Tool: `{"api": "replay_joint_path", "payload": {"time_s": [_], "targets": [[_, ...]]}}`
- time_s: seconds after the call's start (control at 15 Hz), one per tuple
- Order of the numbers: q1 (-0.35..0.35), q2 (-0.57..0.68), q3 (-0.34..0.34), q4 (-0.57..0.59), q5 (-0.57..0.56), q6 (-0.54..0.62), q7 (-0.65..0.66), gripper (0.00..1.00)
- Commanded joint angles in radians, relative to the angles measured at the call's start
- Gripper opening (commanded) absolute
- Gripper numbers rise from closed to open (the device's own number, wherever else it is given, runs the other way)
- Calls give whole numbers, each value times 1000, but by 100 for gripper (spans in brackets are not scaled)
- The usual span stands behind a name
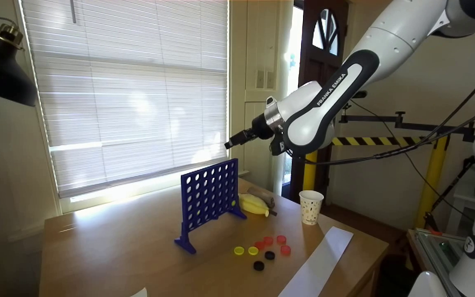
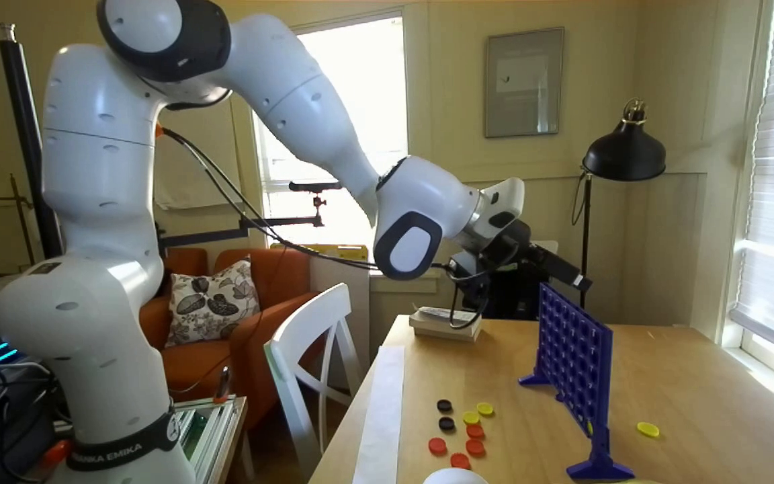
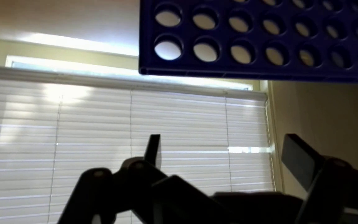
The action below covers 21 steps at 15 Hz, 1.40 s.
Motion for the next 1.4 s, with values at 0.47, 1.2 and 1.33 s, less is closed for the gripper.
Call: {"api": "replay_joint_path", "payload": {"time_s": [0.47, 1.2, 1.33], "targets": [[-33, -243, 74, -66, 72, -591, -57, 100], [-36, -245, 8, -60, 69, -728, -154, 100], [-36, -246, 8, -62, 69, -728, -157, 100]]}}
